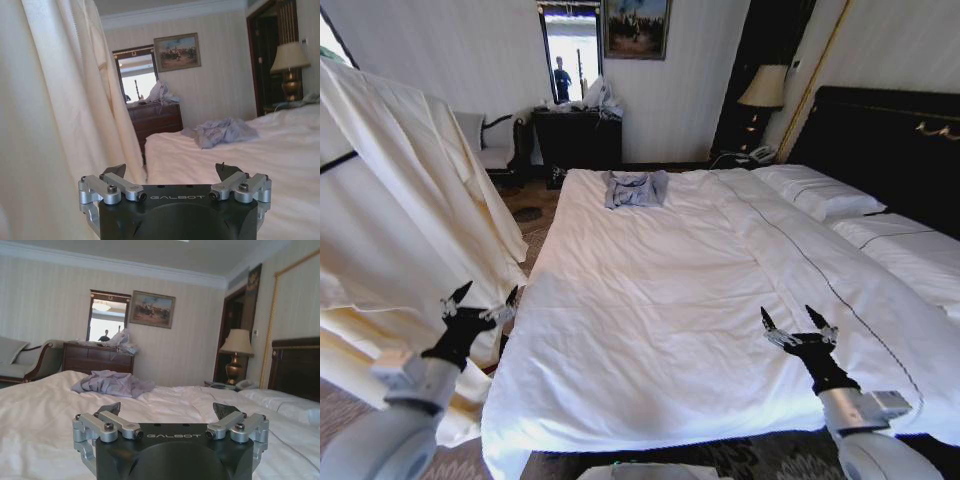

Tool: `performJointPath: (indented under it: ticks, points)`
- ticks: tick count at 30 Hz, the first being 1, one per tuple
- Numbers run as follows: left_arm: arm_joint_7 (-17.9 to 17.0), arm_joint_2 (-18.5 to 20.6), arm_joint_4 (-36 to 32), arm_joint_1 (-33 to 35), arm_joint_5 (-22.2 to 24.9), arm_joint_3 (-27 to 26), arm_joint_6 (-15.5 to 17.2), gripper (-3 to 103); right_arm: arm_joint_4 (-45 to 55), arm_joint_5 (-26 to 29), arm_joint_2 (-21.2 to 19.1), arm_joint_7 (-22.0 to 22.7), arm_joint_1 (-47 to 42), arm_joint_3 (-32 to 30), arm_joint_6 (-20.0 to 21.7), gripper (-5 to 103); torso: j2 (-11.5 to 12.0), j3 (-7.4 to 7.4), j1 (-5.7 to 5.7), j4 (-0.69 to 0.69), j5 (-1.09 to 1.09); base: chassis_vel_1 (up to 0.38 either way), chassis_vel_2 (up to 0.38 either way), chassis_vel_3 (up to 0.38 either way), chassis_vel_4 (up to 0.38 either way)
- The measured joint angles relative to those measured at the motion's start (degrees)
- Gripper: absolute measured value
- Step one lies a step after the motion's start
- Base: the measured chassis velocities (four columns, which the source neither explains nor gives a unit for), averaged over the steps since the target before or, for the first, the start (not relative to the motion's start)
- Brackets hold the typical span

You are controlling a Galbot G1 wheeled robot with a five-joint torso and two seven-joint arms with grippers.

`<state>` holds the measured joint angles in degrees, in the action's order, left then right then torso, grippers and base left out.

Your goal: Pick up the clothes from the bed and hang them on the clothes hanger.

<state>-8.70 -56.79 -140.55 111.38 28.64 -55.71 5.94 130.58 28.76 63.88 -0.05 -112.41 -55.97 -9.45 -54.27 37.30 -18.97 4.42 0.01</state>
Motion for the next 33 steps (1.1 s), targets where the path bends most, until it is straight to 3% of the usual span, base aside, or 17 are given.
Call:
performJointPath:
  ticks: [1,3,4,9,13,33]
  points:
    - [1.2,-0.7,1.0,0.5,-2.1,0.3,-1.5,103,0.0,-0.6,0.1,-0.4,-0.4,-0.3,-0.6,100,0.0,0.00,0.00,0.00,-0.01,0.000,0.000,0.000,0.000]
    - [3.9,-3.1,3.6,1.5,-6.7,1.6,-6.3,97,0.2,-1.6,0.3,-1.3,-1.5,-0.8,-1.7,100,0.0,0.01,-0.01,0.01,-0.01,0.000,0.000,0.000,0.000]
    - [3.9,-3.1,3.6,1.5,-6.7,1.6,-6.3,97,0.2,-1.6,0.3,-1.3,-1.5,-0.8,-1.7,100,0.0,0.01,-0.01,0.01,-0.01,0.000,0.000,0.000,0.000]
    - [6.3,-7.4,5.9,3.6,-11.1,3.9,-13.3,94,0.4,-2.3,0.8,-2.3,-2.4,-1.9,-3.0,100,0.0,0.01,0.00,0.00,-0.01,0.000,0.000,0.000,0.000]
    - [6.5,-8.4,6.2,4.1,-11.1,4.2,-15.3,100,0.4,-3.4,1.0,-3.0,-2.8,-1.9,-3.6,100,0.0,0.01,0.00,0.01,0.00,0.000,0.000,0.000,0.000]
    - [6.1,-8.7,5.7,4.0,-9.9,4.0,-15.4,100,0.0,-4.2,0.8,-3.3,-2.6,-1.6,-3.5,100,0.0,0.01,-0.01,0.01,-0.01,0.000,0.000,0.000,0.000]
